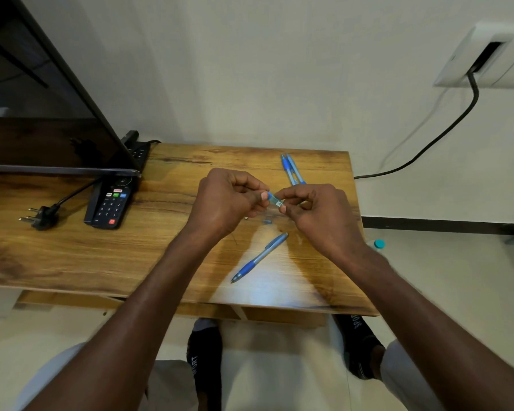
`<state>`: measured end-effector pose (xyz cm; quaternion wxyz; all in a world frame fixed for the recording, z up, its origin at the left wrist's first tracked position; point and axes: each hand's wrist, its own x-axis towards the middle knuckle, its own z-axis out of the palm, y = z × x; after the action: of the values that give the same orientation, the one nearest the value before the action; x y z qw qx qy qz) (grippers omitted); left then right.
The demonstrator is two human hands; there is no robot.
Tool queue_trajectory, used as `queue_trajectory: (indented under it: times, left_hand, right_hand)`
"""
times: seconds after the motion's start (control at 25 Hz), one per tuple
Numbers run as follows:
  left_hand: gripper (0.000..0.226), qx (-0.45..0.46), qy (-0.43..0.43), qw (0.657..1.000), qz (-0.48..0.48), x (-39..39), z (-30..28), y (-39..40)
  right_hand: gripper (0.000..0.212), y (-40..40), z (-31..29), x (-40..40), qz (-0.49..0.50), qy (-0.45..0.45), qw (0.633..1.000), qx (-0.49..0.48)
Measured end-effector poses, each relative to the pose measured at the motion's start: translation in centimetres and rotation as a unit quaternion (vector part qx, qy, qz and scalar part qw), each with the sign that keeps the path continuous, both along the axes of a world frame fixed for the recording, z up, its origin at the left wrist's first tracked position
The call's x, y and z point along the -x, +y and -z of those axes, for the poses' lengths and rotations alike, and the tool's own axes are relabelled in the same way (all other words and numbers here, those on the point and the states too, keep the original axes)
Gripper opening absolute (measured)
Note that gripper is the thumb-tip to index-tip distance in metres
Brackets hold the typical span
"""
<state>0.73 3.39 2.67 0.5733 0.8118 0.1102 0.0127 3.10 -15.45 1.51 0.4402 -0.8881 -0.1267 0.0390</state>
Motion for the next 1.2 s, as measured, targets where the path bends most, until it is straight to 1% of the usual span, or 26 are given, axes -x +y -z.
queue_trajectory:
  times: [0.08,0.16,0.24,0.36,0.44,0.52,0.56,0.64,0.72,0.76,0.88,0.92,1.08,1.12,1.2]
  left_hand:
    - [0.009,0.006,0.009,1.0,0.004,0.1,0.1,0.0]
    - [0.01,0.019,0.016,1.0,0.0,0.1,0.3,-0.2]
    - [0.014,0.017,0.008,1.0,-0.007,0.1,0.5,-0.9]
    - [0.031,-0.021,-0.005,1.0,0.02,0.4,0.5,-2.6]
    - [0.038,-0.046,-0.008,0.998,0.048,0.6,0.7,-3.1]
    - [0.039,-0.075,-0.017,0.995,0.067,0.7,0.6,-3.2]
    - [0.04,-0.086,-0.022,0.994,0.065,0.7,0.6,-3.2]
    - [0.043,-0.112,-0.02,0.992,0.048,0.9,0.6,-3.0]
    - [0.043,-0.187,-0.014,0.981,0.045,0.9,0.7,-2.5]
    - [0.036,-0.232,-0.009,0.972,0.045,0.9,0.7,-2.0]
    - [0.009,-0.308,0.023,0.951,0.025,0.9,0.6,-0.2]
    - [0.005,-0.328,0.04,0.944,0.016,1.0,0.4,0.6]
    - [0.011,-0.402,0.112,0.908,0.035,1.8,-0.5,4.5]
    - [0.011,-0.408,0.119,0.905,0.028,2.1,-0.9,5.3]
    - [0.005,-0.414,0.125,0.902,0.002,2.4,-1.4,6.6]
  right_hand:
    - [0.023,-0.1,0.1,0.1,-0.01,-0.007,1.0,0.011]
    - [0.021,0.0,0.2,0.1,-0.008,0.006,1.0,-0.005]
    - [0.02,0.1,0.2,0.0,0.021,0.047,0.997,-0.05]
    - [0.019,-0.2,-0.1,-0.1,0.087,0.13,0.979,-0.131]
    - [0.018,-0.6,-0.4,0.0,0.098,0.165,0.968,-0.159]
    - [0.015,-0.8,-0.9,0.1,0.086,0.196,0.963,-0.163]
    - [0.013,-1.0,-1.3,-0.1,0.079,0.211,0.962,-0.152]
    - [0.012,-1.7,-1.8,-0.6,0.07,0.234,0.965,-0.097]
    - [0.01,-2.7,-1.7,-1.0,0.072,0.243,0.967,-0.018]
    - [0.009,-3.2,-1.5,-1.0,0.071,0.242,0.968,0.019]
    - [0.01,-3.9,-0.5,-1.0,0.045,0.21,0.97,0.111]
    - [0.01,-3.8,-0.3,-1.0,0.036,0.199,0.971,0.128]
    - [0.012,-3.3,0.1,-1.4,-0.002,0.143,0.966,0.215]
    - [0.013,-3.2,0.1,-1.5,-0.008,0.139,0.963,0.23]
    - [0.015,-2.8,0.1,-1.6,-0.007,0.114,0.958,0.262]
